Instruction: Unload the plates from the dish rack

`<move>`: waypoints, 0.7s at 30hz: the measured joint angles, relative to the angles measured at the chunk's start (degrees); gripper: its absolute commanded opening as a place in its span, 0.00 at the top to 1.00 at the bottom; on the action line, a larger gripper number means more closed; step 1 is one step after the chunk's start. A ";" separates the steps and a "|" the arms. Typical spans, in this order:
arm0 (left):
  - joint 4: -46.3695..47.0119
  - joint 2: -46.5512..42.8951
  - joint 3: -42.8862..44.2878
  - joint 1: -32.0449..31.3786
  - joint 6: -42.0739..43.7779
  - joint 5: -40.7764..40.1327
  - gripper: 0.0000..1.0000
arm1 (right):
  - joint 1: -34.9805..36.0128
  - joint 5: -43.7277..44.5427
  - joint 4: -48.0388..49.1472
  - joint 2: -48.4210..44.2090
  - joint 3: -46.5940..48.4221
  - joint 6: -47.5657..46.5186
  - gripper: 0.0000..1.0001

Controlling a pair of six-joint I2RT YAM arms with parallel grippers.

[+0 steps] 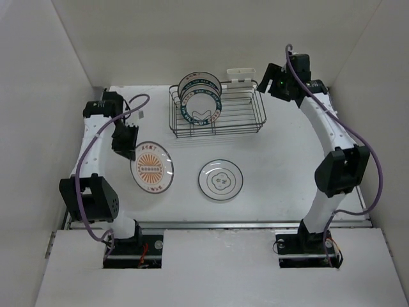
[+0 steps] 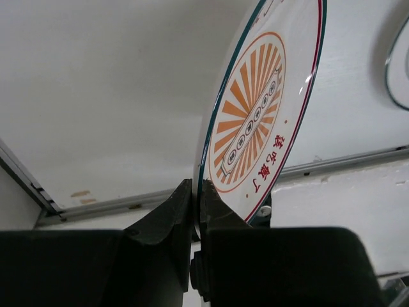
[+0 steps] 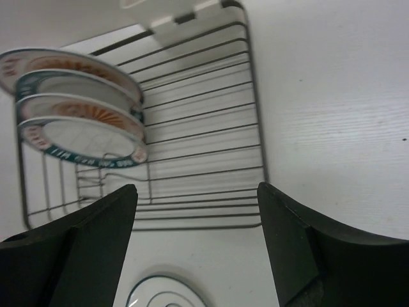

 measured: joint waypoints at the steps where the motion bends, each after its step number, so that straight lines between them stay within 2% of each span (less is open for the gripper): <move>1: 0.48 0.15 -2.80 0.48 0.13 -0.31 1.00 | -0.59 1.18 0.35 1.88 0.79 0.09 0.19; 5: 3.13 0.61 -10.29 1.86 0.57 -1.99 1.00 | -1.77 3.91 0.61 8.85 1.64 0.22 0.21; 12: 8.48 5.73 -11.82 3.23 0.85 -3.39 1.00 | -2.01 4.42 1.90 14.64 1.44 0.13 0.37; 16: 9.79 10.93 -11.82 3.96 0.57 -3.15 0.93 | -2.01 3.37 4.55 15.65 0.50 0.50 0.57; 21: 11.43 13.49 -11.85 3.93 -0.39 -5.25 0.84 | -2.03 2.38 7.04 16.02 -3.50 1.49 0.74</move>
